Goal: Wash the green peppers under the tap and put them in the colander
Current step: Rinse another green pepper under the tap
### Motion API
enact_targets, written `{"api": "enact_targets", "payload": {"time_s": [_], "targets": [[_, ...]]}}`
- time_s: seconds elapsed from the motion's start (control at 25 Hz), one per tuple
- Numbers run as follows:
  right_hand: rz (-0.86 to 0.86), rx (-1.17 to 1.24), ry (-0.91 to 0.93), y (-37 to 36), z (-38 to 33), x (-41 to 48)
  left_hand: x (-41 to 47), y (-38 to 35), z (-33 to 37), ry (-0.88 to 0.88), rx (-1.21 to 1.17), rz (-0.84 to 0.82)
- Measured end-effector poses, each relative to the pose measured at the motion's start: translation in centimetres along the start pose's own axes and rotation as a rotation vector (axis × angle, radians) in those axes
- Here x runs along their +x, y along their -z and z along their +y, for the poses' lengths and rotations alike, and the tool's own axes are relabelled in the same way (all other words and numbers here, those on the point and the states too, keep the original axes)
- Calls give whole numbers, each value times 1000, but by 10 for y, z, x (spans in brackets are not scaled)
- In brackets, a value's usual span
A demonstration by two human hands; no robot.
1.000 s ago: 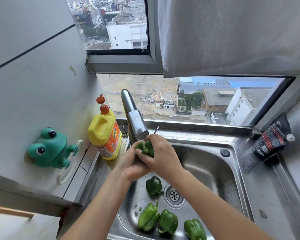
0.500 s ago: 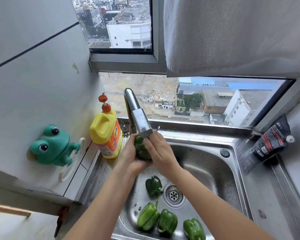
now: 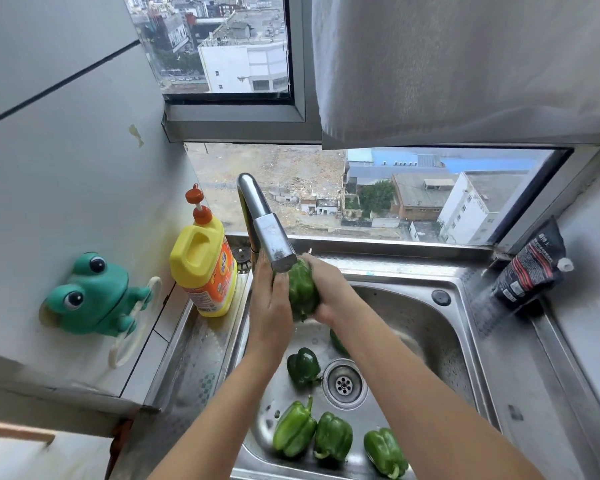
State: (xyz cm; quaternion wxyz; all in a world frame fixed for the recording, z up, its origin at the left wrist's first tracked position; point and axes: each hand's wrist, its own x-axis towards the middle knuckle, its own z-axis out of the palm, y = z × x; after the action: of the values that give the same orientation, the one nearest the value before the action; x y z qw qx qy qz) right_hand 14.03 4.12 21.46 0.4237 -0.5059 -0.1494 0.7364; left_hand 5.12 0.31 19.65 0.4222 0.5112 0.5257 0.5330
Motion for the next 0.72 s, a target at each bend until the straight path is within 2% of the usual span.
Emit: {"api": "enact_targets", "payload": {"time_s": [0.04,0.08,0.16,0.24,0.32,0.4,0.44,0.48,0.56,0.64,0.72], "targets": [[68,-53,61,1,6,3,2,0,-3,-43,157,29],[139,-136,135,1,11,4,5,-1,-5,-15,220,56],[211,-361,360,3,25,7,13,-3,-9,199,157,-10],[184,-647,742,4,40,6,22,3,-2,551,-111,-90],[96,-1055,1074,8,49,3,28,11,7,825,-483,-140],[105,-1270,1297,15,52,6,25,8,10,921,-733,-65],[169,-1240,1319,18,51,6,21,3,6,856,-785,-8],[233,-1149,1257,17,49,4,17,-4,3,782,-805,37],[280,-889,953,9,44,1,11,-16,-4,662,-717,111],[189,-493,523,1,37,5,7,-15,-8,502,-463,154],[39,-97,95,4,25,3,3,-7,-12,255,-190,195]]}}
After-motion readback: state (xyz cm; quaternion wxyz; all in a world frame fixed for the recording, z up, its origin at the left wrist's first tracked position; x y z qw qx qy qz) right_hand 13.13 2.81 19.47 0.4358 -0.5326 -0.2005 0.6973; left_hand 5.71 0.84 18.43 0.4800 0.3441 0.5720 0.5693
